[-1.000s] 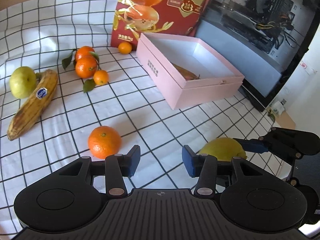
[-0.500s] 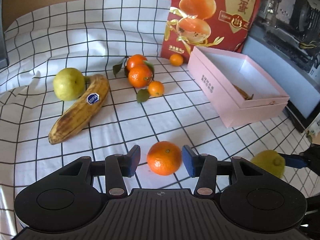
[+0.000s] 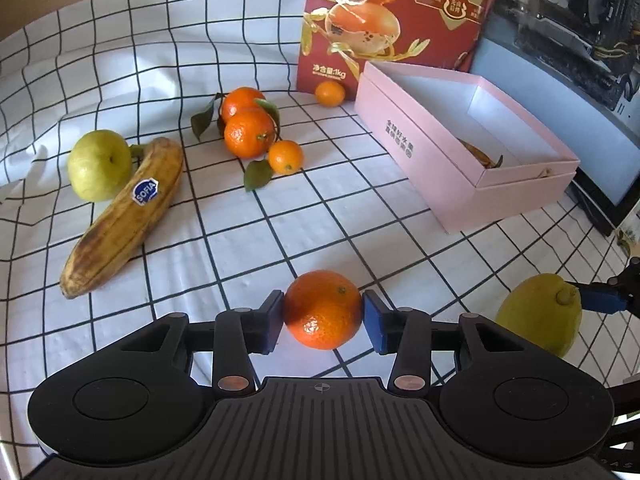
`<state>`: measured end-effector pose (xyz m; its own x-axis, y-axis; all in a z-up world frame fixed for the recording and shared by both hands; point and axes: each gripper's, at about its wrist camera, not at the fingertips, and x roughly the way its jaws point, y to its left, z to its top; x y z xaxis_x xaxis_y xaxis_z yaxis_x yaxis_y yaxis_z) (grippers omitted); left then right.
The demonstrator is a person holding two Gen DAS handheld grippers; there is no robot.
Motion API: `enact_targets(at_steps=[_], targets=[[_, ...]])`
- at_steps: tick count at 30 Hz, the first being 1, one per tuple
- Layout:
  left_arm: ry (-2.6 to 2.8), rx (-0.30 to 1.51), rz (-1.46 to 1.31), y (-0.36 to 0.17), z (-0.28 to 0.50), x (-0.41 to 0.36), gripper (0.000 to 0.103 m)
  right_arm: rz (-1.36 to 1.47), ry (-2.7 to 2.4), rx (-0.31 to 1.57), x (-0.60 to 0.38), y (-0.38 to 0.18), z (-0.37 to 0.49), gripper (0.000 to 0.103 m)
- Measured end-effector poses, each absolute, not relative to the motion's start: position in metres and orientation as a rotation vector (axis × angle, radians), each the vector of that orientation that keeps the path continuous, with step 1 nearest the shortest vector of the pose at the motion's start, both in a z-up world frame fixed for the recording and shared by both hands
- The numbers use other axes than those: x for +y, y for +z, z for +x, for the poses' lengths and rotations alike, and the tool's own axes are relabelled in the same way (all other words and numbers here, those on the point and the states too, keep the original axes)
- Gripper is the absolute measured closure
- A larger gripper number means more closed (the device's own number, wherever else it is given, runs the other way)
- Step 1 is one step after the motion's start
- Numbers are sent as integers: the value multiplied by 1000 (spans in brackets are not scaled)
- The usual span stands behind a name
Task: Organize fruits
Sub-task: 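Lift the pear with the right tool while the left tool grasps the tangerine, then carry the tangerine over the pink box and open the left tool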
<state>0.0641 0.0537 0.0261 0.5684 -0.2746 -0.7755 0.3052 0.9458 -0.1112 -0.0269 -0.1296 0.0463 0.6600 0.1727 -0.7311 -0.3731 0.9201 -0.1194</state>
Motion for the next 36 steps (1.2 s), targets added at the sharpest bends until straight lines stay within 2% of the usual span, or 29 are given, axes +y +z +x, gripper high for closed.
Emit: enact_targets(at_steps=[7,14,24,30,33,36], targets=[[-366,924,21,29,54,59,56,-276,302,797,-127,45,-27,44],[-443,938,14,36,23,57,56,-254,279,772,-127,49,-30,35],[-454,959,13,35,11,59,56,-47,244,843,-148,51,-9,35],[-466,971,20,33,8,56,56,-77,270,859,-141,46,-9,35],[-469,975,28,33,6,53,56,-112,265,847,-136,45,-11,44],[-468,975,27,35,6,50,56,-118,277,852,-138,46,-11,45]])
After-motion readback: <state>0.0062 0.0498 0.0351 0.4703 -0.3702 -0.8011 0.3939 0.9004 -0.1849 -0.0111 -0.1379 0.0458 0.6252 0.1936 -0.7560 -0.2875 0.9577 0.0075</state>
